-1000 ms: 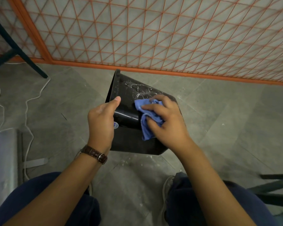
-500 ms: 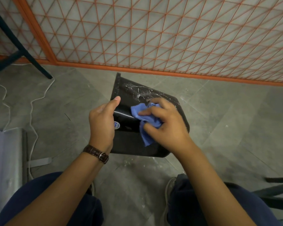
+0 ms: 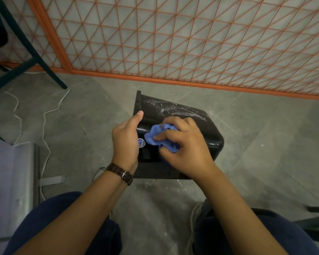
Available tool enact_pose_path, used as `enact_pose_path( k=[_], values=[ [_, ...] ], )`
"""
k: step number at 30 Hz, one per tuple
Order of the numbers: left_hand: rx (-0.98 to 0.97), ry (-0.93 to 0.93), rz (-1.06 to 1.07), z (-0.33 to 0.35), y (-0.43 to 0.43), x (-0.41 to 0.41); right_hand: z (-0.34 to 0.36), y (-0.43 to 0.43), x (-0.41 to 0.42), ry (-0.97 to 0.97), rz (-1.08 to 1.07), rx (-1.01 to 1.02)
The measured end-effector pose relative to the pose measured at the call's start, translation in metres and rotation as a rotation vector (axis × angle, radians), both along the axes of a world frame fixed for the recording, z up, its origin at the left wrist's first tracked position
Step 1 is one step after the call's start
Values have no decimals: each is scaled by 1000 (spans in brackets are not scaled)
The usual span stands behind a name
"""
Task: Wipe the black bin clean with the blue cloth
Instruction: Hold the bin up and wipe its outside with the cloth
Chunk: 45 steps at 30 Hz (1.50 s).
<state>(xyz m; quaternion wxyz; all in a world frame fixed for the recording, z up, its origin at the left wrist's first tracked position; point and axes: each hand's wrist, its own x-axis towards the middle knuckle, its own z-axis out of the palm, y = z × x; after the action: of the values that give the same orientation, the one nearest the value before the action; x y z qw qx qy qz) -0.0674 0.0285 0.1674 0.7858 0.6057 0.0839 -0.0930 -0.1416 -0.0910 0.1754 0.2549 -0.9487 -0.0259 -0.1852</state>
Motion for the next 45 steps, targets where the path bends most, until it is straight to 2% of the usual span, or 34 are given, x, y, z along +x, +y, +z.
enact_pose_path(
  k=[5,10,16,20,24,28,32,35,39,45],
  values=[
    [-32,7,-55,3,-4,-1,-1,-8,1,-62,-229,-10],
    [-44,46,-26,3,-7,-7,-7,32,-4,6,-78,-145],
    [-101,150,-23,1,-1,-1,-12,30,-7,-42,73,-284],
    [-141,93,-21,10,8,10,-33,24,-20,29,234,-548],
    [-15,-54,-25,12,13,15,-39,18,-26,-68,221,-611],
    [11,-83,-95,16,9,7,-28,29,-17,-247,72,-504],
    [70,-110,-98,17,7,-2,-4,32,-9,-256,-97,-324],
    [92,-129,-121,17,8,-7,10,25,-2,-195,-250,-118],
    [106,-170,-80,19,13,-10,10,-2,-4,-92,-321,159],
    [188,-212,-37,28,21,-18,7,-65,-21,143,-513,317]
  ],
)
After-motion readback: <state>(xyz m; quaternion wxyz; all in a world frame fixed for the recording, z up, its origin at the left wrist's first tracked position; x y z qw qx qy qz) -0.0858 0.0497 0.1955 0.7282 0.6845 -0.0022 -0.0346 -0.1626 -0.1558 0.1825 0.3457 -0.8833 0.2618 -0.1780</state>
